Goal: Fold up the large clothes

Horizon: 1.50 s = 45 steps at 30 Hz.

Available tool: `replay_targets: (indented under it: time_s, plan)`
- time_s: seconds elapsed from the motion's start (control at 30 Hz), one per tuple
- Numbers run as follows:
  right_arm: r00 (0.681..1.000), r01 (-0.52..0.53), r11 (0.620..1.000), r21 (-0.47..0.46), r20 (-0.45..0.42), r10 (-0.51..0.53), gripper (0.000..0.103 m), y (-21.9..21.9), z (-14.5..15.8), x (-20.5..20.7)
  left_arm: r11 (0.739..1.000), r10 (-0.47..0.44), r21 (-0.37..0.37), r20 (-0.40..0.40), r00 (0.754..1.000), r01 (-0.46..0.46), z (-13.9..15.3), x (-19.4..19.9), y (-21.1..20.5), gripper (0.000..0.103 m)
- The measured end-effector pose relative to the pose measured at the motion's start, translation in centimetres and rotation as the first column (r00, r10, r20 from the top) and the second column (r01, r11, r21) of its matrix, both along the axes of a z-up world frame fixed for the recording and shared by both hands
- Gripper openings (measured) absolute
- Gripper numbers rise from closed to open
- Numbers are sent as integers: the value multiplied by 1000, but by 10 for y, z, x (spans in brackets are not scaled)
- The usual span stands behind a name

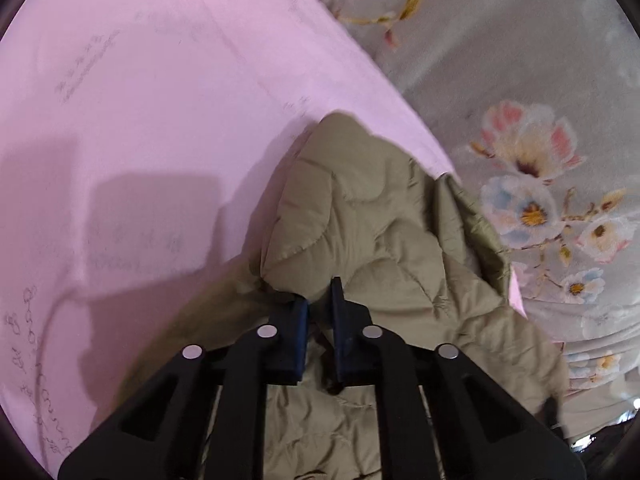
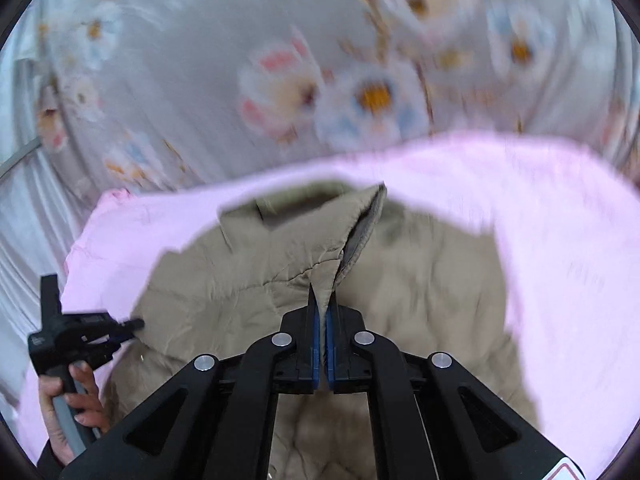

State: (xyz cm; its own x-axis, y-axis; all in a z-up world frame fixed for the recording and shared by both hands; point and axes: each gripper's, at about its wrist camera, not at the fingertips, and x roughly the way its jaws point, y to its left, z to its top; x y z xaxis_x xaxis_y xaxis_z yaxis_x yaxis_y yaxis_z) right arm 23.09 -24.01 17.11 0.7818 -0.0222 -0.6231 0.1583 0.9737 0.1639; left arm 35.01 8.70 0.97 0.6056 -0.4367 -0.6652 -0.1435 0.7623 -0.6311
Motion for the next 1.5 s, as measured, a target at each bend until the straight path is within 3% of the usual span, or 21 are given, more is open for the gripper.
replay_targets:
  time_s: [0.1, 0.17, 0.23, 0.3, 0.4, 0.47, 0.63, 0.77, 0.8, 0.87, 0.9, 0.97, 1.0, 1.03, 1.07, 1.1, 1.2, 1.23, 1.3, 1.43, 1.5]
  plan:
    - [993, -18, 994, -112, 116, 31, 2, 19, 42, -1, 994, 8, 105, 123, 992, -21, 35, -16, -8, 6]
    - [993, 6, 987, -163, 121, 14, 2, 18, 41, 4, 980, 2, 198, 168, 986, -35, 49, -22, -18, 6]
    - [998, 36, 986, -165, 60, -26, 2, 4, 17, 19, 961, -18, 275, 152, 988, -25, 45, -20, -29, 6]
    - [997, 59, 994, -93, -53, -64, 2, -23, -25, 32, 946, -32, 323, 114, 993, -7, 31, -15, -37, 5]
    - [974, 97, 995, -15, -204, -98, 2, -48, -84, 42, 906, -50, 422, 56, 997, 22, 2, -14, -52, 4]
    - [965, 101, 995, -4, -243, -99, 2, -52, -110, 39, 881, -57, 473, 55, 997, 24, -11, -18, -59, 4]
    - [961, 85, 994, -64, -259, -98, 6, -43, -133, 40, 825, -69, 565, 73, 995, 16, -19, -23, -70, 4]
    - [957, 77, 993, -84, -274, -97, 18, -44, -132, 40, 761, -89, 648, 75, 993, 19, -16, -29, -81, 7]
    - [954, 86, 993, -80, -280, -105, 33, -46, -130, 35, 754, -98, 656, 71, 993, 28, -13, -34, -80, 13]
    - [959, 139, 989, -57, -240, -148, 56, -53, -111, 13, 765, -117, 644, 97, 988, 27, 4, -55, -70, 39]
    - [968, 154, 987, -46, -195, -160, 63, -55, -102, 4, 771, -121, 637, 133, 984, 9, 13, -65, -67, 57]
    - [979, 177, 984, -31, -94, -179, 63, -55, -78, -14, 764, -112, 642, 224, 968, -60, 38, -80, -68, 61]
    - [984, 160, 987, -11, -75, -160, 55, -51, -69, -13, 763, -114, 643, 242, 964, -71, 46, -81, -71, 61]
    - [988, 132, 991, 7, -78, -131, 45, -46, -65, -9, 779, -133, 625, 250, 959, -55, 54, -78, -78, 60]
    - [991, 100, 995, 24, -86, -98, 17, -40, -64, -3, 790, -142, 612, 249, 958, -42, 56, -74, -83, 60]
    - [992, 65, 997, 39, -107, -60, 0, -31, -66, 6, 798, -147, 602, 241, 959, -29, 55, -67, -92, 54]
    - [986, -2, 996, 89, -167, 17, 0, -9, -86, 32, 814, -176, 579, 158, 972, 53, 30, -44, -117, 35]
    - [981, -11, 996, 87, -191, 28, 0, -1, -96, 39, 814, -179, 577, 135, 975, 69, 20, -40, -123, 23]
    - [972, -16, 997, 78, -232, 33, 0, 9, -113, 45, 801, -176, 592, 79, 981, 96, -5, -27, -133, 10]
    - [963, -15, 997, 77, -267, 35, 0, 19, -144, 46, 762, -183, 643, 104, 978, 74, -29, -31, -140, 8]
    - [964, -16, 999, 48, -263, 29, 0, 24, -148, 47, 766, -184, 639, 111, 977, 72, -33, -31, -139, 7]
